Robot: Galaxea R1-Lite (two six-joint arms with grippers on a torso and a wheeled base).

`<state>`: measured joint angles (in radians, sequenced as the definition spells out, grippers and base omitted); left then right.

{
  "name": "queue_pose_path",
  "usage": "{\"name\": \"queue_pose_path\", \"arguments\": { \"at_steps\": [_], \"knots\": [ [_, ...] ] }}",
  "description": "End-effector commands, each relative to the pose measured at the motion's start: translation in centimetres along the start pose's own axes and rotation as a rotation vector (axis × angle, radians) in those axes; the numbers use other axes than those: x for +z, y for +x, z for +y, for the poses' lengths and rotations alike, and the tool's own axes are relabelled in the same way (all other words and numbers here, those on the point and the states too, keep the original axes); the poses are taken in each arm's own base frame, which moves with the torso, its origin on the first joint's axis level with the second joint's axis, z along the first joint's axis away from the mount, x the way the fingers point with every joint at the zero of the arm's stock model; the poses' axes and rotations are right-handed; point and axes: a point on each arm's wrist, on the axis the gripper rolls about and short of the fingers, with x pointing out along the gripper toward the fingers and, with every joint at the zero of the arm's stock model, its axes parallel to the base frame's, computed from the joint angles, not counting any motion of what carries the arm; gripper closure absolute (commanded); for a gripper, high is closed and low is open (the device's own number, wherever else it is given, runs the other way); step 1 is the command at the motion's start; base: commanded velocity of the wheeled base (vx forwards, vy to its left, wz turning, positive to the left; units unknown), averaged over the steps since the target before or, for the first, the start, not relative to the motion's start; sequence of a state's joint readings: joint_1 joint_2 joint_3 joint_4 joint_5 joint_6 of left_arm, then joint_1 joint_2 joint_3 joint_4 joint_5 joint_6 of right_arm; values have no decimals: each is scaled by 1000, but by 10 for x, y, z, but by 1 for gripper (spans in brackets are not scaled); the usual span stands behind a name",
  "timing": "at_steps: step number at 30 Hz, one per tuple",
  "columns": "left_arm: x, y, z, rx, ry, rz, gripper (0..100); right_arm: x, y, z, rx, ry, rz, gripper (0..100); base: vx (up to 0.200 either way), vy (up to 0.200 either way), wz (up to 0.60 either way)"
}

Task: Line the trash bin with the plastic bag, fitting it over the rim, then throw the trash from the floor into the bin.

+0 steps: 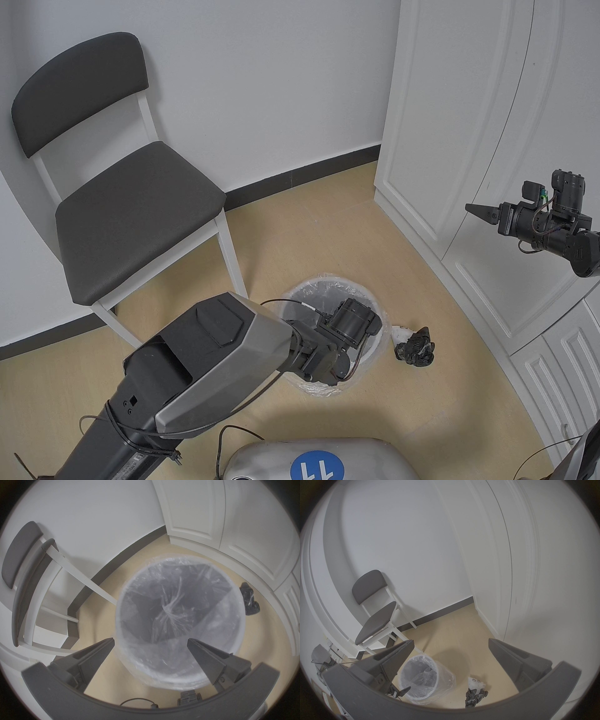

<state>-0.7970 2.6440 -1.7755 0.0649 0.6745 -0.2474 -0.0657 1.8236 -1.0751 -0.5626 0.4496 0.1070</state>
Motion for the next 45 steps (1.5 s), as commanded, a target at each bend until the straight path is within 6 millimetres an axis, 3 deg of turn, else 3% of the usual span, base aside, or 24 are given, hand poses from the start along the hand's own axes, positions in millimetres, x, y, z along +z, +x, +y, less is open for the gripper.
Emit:
{"name": "queue_pose_path", "arguments": {
  "at_steps": [1,9,14,18,30,37,45],
  "knots": [
    [9,8,8,13,-31,-13,0,1,0,0,0,-1,-3,0,0,0,0],
    [16,29,9,30,-56,-33,0,0,0,0,0,0,-2,0,0,0,0],
    [8,54,22,143,6,-16,0,0,1,0,0,0,-2,0,0,0,0],
    [6,61,32,180,0,0,0,0,0,0,0,0,-2,0,0,0,0],
    [-1,36,44,181,-37,-8,0,1,-1,-2,-4,0,-4,0,0,0,0],
    [-24,25,49,163,-63,-64,0,1,-1,-2,-4,-1,-5,0,0,0,0],
    [-1,15,36,129,-91,-149,0,1,0,-2,-4,0,-4,0,0,0,0]
  ]
}}
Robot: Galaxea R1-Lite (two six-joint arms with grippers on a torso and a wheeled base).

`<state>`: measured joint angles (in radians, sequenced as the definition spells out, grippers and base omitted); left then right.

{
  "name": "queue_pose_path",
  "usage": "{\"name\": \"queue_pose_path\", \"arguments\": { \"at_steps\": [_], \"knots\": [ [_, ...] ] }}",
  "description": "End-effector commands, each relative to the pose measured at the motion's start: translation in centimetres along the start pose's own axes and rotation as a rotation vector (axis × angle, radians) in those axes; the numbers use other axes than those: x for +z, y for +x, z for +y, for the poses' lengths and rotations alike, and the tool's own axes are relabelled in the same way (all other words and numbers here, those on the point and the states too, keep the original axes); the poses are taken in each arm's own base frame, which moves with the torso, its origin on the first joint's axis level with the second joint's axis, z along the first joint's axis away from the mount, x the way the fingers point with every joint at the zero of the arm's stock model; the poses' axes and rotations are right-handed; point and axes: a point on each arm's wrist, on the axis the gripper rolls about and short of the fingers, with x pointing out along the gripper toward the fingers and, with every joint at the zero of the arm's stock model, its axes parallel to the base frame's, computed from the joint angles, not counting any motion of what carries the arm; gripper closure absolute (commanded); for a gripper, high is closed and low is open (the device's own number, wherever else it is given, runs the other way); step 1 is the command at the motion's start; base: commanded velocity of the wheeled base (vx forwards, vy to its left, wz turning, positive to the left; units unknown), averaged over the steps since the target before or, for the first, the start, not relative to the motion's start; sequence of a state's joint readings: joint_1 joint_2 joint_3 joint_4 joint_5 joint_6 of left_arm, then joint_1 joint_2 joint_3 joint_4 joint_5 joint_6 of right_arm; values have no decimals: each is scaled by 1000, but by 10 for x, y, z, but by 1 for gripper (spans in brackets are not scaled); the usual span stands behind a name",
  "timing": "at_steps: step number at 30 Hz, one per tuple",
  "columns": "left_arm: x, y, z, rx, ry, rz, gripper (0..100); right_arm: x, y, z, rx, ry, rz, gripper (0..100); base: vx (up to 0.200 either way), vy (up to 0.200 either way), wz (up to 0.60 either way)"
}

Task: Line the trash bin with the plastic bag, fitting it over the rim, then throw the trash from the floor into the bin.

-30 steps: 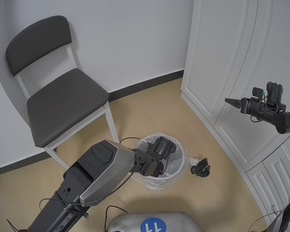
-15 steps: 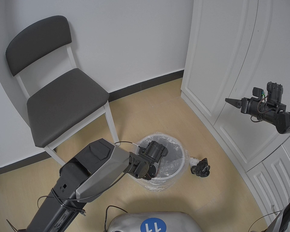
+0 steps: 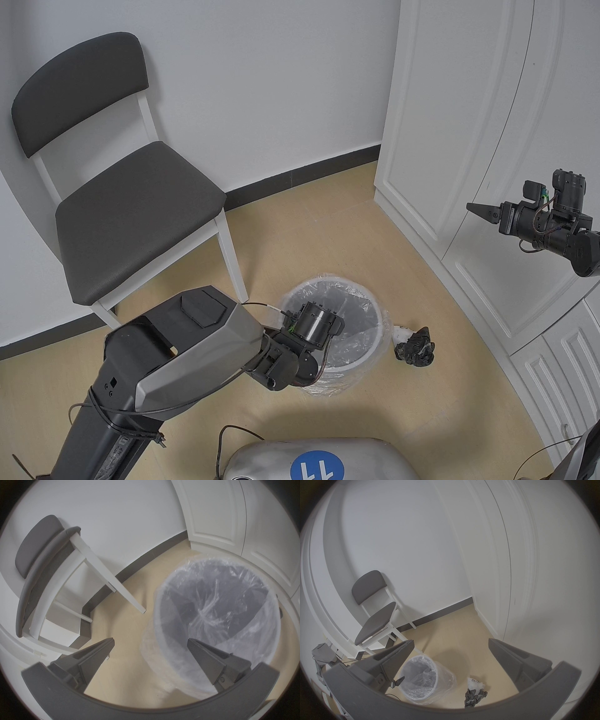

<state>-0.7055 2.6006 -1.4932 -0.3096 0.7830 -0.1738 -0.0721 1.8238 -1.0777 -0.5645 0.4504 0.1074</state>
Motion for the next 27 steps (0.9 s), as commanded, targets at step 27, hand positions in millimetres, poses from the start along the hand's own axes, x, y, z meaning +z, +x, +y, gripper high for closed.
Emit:
{"name": "queue_pose_path", "arguments": {
  "at_steps": [27],
  "knots": [
    [19,11,-72,-192,178,-53,0,8,-7,-9,-27,-2,-26,0,0,0,0]
  ]
}}
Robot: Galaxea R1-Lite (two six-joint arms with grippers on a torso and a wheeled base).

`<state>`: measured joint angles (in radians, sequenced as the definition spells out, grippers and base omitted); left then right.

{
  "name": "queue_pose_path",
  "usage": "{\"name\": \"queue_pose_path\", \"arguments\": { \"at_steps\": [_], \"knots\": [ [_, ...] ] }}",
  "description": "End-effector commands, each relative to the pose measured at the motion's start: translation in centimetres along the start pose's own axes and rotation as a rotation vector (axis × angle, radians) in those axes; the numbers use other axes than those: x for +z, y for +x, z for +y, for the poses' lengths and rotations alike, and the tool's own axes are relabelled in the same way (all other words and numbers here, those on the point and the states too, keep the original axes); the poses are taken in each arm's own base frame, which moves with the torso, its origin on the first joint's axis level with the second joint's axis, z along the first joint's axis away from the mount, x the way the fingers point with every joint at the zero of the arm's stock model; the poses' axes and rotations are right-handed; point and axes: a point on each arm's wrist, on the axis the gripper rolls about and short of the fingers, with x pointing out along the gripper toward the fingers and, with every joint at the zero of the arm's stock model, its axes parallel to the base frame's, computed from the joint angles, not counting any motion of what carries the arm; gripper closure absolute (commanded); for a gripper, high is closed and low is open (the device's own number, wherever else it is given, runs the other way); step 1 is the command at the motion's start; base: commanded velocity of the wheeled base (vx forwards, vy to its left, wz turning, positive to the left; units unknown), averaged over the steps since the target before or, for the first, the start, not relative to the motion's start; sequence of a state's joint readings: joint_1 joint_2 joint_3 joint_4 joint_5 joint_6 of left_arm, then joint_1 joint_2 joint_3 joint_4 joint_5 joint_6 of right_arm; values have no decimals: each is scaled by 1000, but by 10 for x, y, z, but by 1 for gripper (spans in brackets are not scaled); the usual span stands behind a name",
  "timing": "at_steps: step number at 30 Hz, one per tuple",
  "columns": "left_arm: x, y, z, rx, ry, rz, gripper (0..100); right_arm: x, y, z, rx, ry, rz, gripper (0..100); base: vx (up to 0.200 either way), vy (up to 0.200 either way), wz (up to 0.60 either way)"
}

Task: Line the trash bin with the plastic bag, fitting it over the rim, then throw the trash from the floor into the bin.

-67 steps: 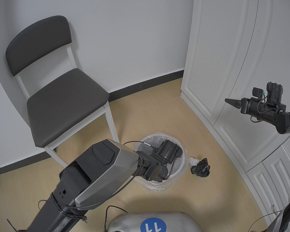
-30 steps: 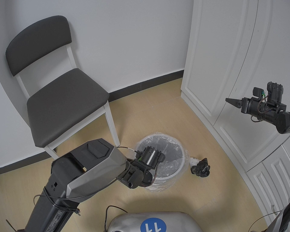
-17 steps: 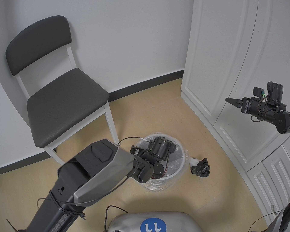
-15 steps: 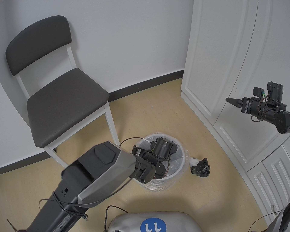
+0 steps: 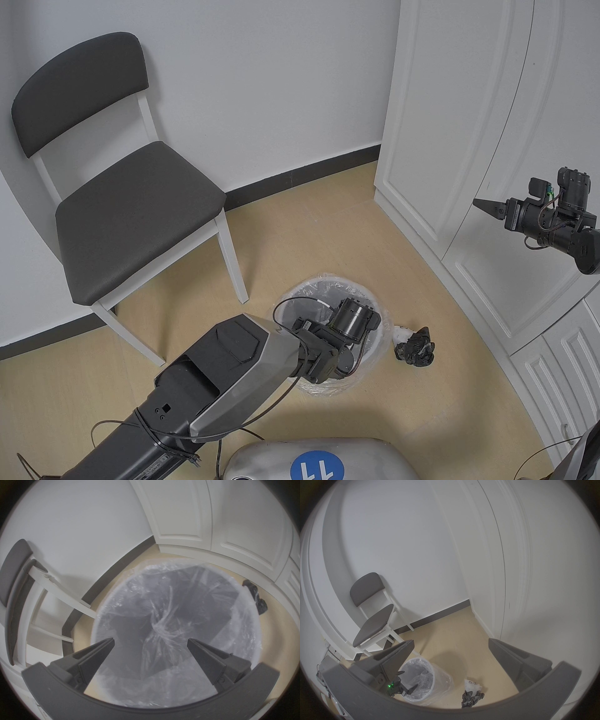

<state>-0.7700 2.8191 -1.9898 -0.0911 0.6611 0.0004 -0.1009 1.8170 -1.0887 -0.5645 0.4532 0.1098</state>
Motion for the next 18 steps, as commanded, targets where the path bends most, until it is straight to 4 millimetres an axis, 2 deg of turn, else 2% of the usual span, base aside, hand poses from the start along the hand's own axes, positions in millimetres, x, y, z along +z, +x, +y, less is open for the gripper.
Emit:
{"name": "queue_pose_path", "arguments": {
  "at_steps": [1,7,12,18],
  "knots": [
    [-4,0,-8,-32,12,2,0,1,-2,-1,-2,-1,-4,0,0,0,0],
    [-1,-12,-19,-63,-2,-14,0,2,-2,-1,-5,0,-5,0,0,0,0],
    [6,-30,-29,-86,-42,-33,0,1,-2,-1,-5,0,-4,0,0,0,0],
    [1,-48,-32,-104,-40,-9,0,2,-3,-1,-3,-2,-7,0,0,0,0]
  ]
}}
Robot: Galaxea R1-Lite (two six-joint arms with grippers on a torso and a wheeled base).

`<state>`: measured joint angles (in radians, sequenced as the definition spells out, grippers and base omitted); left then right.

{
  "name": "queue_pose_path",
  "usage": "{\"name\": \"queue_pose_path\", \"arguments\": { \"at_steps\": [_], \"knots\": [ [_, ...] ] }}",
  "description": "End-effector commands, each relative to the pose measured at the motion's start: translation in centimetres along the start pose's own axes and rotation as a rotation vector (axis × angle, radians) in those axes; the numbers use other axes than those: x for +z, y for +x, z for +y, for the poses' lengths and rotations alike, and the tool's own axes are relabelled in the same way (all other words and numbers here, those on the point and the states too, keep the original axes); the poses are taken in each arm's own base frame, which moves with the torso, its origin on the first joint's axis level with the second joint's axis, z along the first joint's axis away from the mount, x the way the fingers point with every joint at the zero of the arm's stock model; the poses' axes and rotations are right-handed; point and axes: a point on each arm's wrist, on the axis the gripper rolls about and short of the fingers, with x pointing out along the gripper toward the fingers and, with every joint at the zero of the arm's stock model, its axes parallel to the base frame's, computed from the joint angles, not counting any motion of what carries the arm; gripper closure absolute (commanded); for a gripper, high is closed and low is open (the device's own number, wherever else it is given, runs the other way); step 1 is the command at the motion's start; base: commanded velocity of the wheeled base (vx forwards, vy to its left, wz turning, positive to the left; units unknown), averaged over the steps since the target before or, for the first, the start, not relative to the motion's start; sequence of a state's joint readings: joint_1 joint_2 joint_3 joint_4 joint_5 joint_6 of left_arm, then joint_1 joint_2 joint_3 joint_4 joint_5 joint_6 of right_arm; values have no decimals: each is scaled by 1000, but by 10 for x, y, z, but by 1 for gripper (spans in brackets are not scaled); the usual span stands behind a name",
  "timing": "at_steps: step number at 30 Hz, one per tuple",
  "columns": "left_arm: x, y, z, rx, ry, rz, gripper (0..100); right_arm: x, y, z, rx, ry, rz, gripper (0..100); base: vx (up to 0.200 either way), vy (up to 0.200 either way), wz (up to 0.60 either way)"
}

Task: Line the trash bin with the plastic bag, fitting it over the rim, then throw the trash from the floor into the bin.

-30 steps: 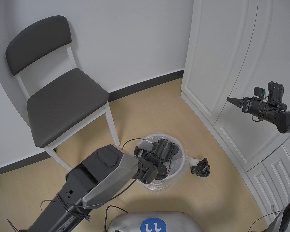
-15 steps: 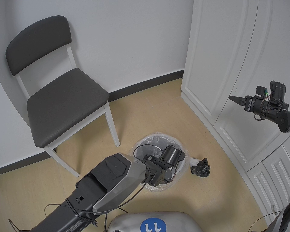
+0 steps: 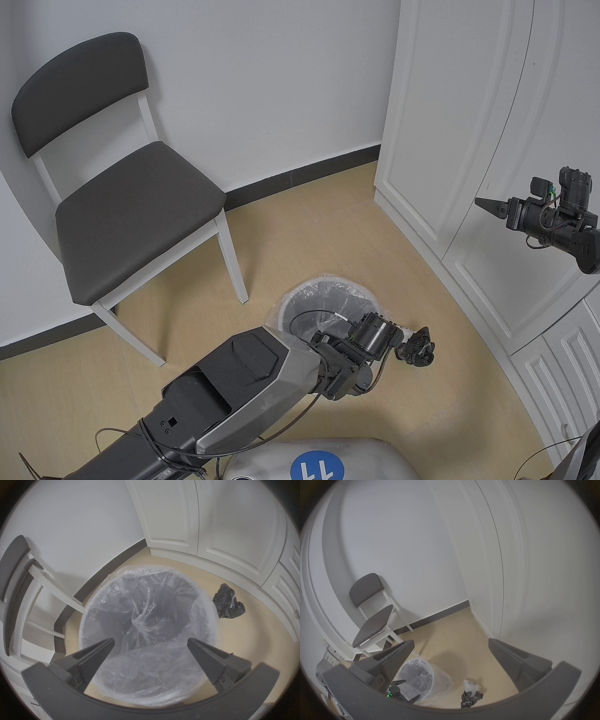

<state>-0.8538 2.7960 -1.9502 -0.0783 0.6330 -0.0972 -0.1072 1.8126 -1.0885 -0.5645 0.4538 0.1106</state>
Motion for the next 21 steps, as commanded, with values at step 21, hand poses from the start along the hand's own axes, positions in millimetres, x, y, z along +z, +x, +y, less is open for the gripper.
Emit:
{"name": "queue_pose_path", "arguments": {
  "at_steps": [21],
  "knots": [
    [-1,-32,35,30,-76,49,0,2,-4,2,10,-4,-4,0,0,0,0]
  ]
}}
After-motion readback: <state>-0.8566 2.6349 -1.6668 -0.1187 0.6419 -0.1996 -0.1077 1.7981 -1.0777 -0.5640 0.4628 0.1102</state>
